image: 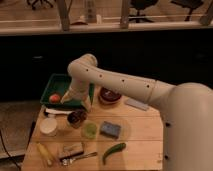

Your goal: Place grapes in metal cup

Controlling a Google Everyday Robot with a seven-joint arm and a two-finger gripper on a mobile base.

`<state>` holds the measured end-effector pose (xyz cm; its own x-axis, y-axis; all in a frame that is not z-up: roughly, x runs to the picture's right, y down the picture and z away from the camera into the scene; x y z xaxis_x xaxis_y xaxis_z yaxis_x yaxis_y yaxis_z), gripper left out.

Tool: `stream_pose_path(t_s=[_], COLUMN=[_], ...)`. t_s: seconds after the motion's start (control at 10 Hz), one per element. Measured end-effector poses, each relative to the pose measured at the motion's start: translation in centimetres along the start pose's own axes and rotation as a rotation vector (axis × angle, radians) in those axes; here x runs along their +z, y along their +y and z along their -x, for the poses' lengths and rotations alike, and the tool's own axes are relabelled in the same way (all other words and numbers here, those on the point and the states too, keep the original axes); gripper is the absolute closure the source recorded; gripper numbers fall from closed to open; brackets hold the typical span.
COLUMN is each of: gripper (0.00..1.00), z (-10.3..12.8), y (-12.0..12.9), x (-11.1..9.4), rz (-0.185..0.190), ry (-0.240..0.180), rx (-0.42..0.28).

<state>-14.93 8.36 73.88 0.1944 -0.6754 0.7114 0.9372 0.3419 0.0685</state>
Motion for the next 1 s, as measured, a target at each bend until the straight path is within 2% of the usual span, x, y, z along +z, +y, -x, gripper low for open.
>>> stream_pose_path(t_s=[1.0], gripper=[0.2], z=[-0.48], y=[-0.4], x=[0.13], rz=[0.001], ry=[0.001], rx=[-0.018])
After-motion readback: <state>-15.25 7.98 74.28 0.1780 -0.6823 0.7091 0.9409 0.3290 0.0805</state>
